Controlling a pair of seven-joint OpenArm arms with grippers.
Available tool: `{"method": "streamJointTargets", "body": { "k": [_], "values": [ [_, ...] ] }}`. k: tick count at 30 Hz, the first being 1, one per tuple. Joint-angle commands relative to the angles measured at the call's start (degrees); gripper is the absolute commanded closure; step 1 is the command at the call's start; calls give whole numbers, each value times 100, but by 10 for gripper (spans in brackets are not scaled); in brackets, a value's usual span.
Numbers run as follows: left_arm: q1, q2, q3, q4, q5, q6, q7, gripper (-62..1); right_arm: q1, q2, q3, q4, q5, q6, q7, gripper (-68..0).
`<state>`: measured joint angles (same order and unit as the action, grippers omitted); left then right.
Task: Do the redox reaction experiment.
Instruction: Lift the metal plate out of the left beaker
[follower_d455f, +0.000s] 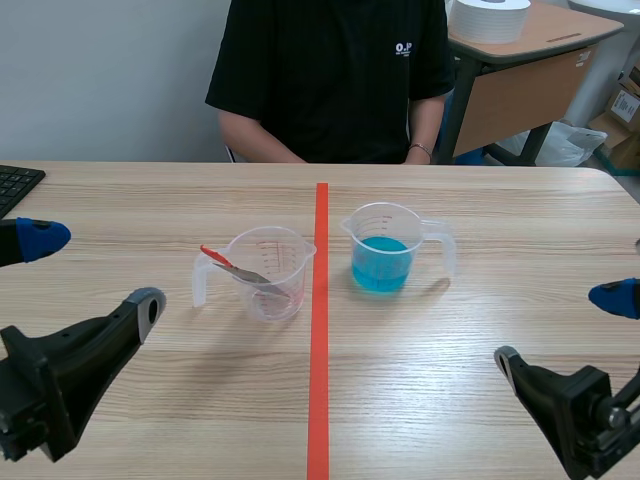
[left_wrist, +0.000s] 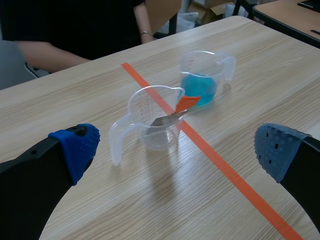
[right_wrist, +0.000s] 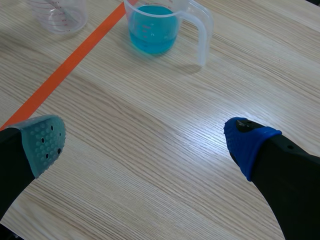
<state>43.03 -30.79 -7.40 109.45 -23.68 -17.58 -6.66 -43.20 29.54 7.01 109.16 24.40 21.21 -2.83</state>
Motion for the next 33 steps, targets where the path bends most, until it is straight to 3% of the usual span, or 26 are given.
{"method": "streamJointTargets", "body": {
  "k": [1,9,20,33],
  "values": [
    [20,26,-144,4,-57,46,-2,-623,33,44,11,103,20,-20,79,-679],
    [422,26,-704,-439,-57,50,111,-623,116,46,7,103,17,-9,76,-679],
    [1443,46,-1215,-1746,-79,55,-721,-623,291,50,-42,103,-61,114,367,-679],
    [1617,675,-1290,-3383,-52,184,-1185,-623,1198,284,-990,101,-592,109,407,-679]
  ]
}}
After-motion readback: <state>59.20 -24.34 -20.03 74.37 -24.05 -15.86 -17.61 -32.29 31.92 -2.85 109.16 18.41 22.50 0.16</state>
